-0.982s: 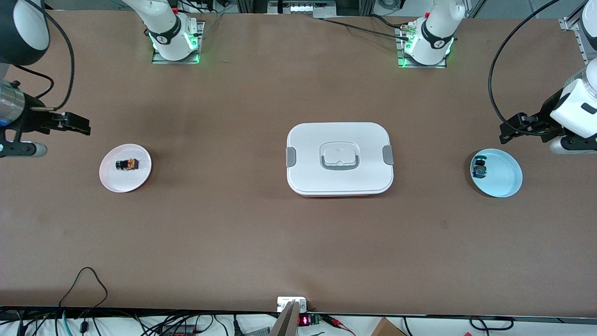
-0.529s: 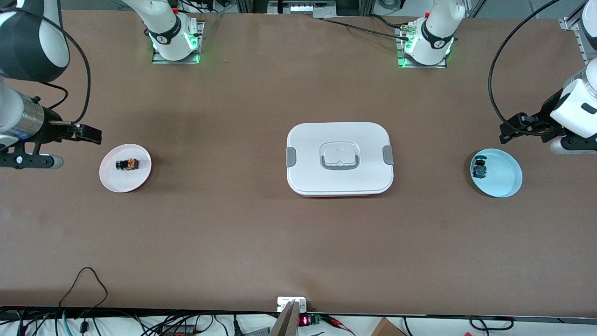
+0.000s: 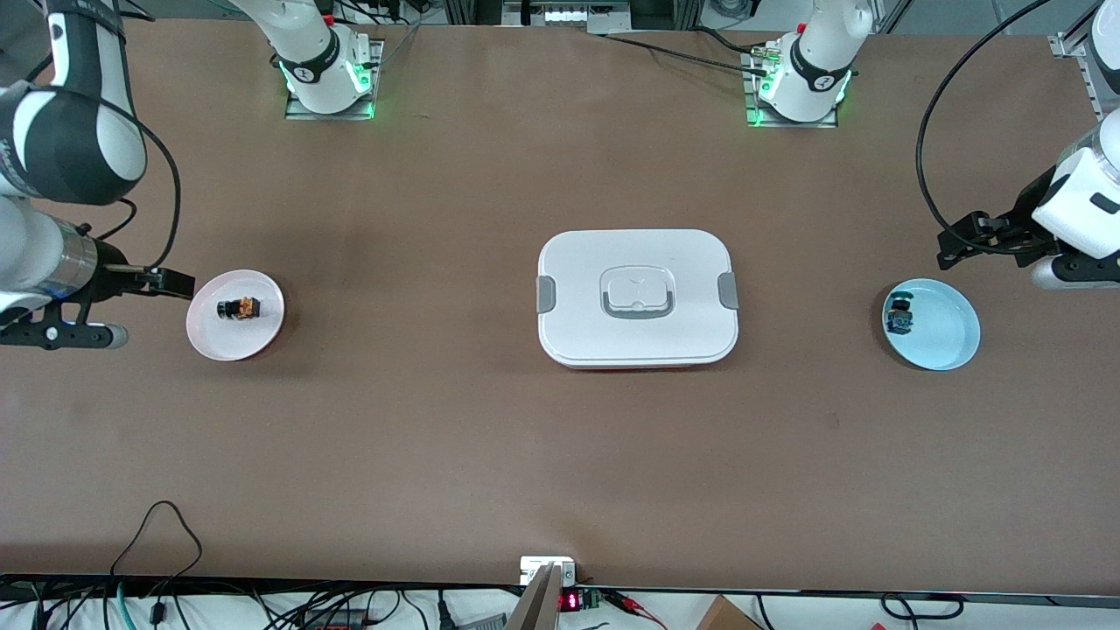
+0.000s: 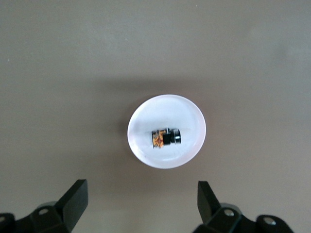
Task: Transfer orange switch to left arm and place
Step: 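Move the right gripper down over the orange switch on the white plate, then close the right gripper on the orange switch, then lift the switch with the right gripper while the left gripper approaches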
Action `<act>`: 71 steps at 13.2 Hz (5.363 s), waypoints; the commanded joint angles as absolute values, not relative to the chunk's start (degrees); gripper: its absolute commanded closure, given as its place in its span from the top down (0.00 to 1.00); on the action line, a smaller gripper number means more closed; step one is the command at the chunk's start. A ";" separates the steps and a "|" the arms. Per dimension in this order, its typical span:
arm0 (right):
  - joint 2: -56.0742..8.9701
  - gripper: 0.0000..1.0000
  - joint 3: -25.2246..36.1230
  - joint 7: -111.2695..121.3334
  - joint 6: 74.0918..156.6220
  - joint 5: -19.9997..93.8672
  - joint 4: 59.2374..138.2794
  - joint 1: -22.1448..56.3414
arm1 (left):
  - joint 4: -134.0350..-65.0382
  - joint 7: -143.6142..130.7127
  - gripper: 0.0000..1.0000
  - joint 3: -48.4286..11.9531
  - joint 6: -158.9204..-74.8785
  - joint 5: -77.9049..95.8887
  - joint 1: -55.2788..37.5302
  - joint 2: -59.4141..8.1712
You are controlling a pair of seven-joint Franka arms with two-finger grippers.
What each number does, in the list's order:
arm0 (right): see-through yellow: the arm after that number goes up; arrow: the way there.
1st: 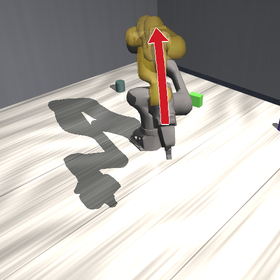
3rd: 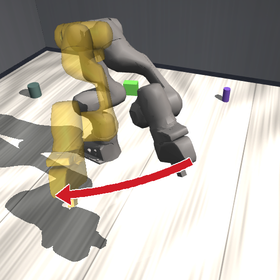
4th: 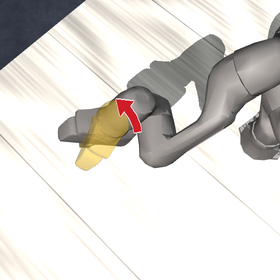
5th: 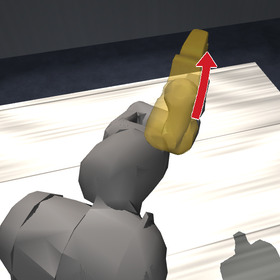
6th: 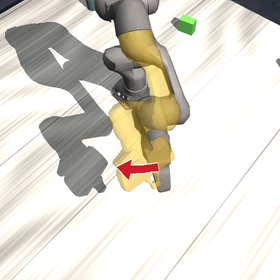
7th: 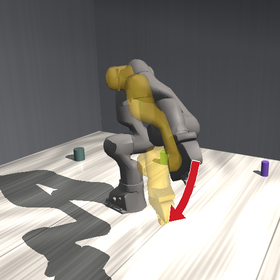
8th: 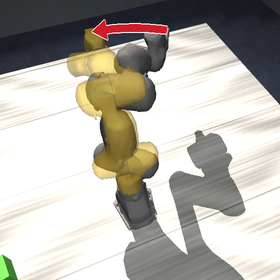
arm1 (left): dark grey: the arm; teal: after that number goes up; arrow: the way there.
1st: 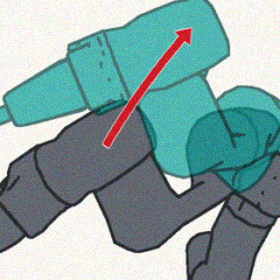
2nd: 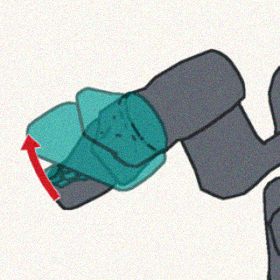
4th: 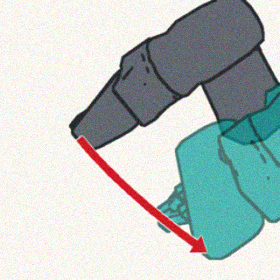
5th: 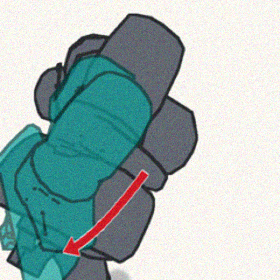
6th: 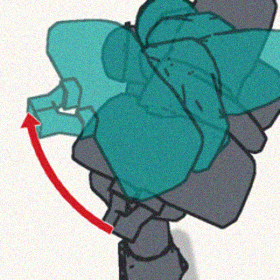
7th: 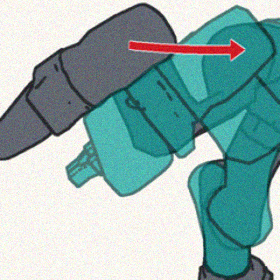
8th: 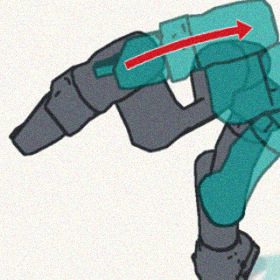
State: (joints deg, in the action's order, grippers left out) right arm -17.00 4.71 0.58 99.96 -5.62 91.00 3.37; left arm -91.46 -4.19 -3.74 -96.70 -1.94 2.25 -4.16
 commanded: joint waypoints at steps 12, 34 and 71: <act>-19.86 1.00 4.48 3.43 134.71 -6.15 117.76 -2.90 | -90.00 -4.31 1.00 -3.52 -95.71 -1.32 1.93 -4.66; -25.58 1.00 4.48 10.37 140.63 -6.50 122.87 -4.75 | -90.00 -4.31 1.00 -3.52 -95.71 -1.23 1.93 -4.66; -10.91 0.06 -14.41 41.89 102.74 21.96 92.72 -2.56 | -87.80 -2.11 1.00 -3.69 -69.37 47.22 14.05 -13.69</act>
State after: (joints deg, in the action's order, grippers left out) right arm -12.38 -14.39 36.11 103.87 18.13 93.21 -3.76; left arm -89.24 -3.49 -3.46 -74.11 36.83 11.23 -8.22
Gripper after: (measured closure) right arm 0.282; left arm 0.000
